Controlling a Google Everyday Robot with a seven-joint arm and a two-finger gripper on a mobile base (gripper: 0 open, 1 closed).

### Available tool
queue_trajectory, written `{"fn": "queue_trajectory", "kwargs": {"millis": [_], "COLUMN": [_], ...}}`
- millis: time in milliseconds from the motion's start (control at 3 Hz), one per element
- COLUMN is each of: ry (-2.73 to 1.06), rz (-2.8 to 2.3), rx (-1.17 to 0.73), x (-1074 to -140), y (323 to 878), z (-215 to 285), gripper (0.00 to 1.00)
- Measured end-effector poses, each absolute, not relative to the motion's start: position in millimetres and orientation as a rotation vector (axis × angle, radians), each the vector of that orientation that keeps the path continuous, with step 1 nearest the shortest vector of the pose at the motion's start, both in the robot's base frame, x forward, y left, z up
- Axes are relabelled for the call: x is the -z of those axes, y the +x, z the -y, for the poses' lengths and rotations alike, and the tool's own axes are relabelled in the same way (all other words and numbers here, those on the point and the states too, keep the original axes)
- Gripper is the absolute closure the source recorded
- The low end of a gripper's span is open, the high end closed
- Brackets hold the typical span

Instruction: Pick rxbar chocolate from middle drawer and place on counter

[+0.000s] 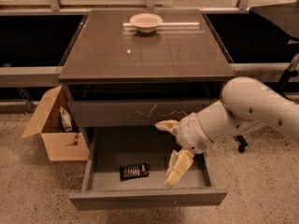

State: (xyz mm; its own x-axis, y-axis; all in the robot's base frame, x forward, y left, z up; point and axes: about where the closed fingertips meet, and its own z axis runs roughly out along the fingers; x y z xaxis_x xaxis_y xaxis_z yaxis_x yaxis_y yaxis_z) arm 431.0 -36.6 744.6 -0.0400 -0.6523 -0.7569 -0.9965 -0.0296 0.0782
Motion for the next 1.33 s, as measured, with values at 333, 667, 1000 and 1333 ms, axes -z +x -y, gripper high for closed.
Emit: {"fn": "queue_trajectory", "kwargs": {"millis": [333, 667, 1000, 1333], "ry": [-1.722, -1.691, -1.644, -1.644], "rz": [-1.764, -1.787, -1.8, -1.8], "rx": [-0.949, -1.0, -1.06, -1.06], "x": [-674.3, -604.8, -556.6, -556.6], "y": [429.8, 435.4, 441.1, 441.1], "z": [35.6, 39.8, 39.0, 39.0], "gripper": [0.0, 0.0, 0.0, 0.0]}}
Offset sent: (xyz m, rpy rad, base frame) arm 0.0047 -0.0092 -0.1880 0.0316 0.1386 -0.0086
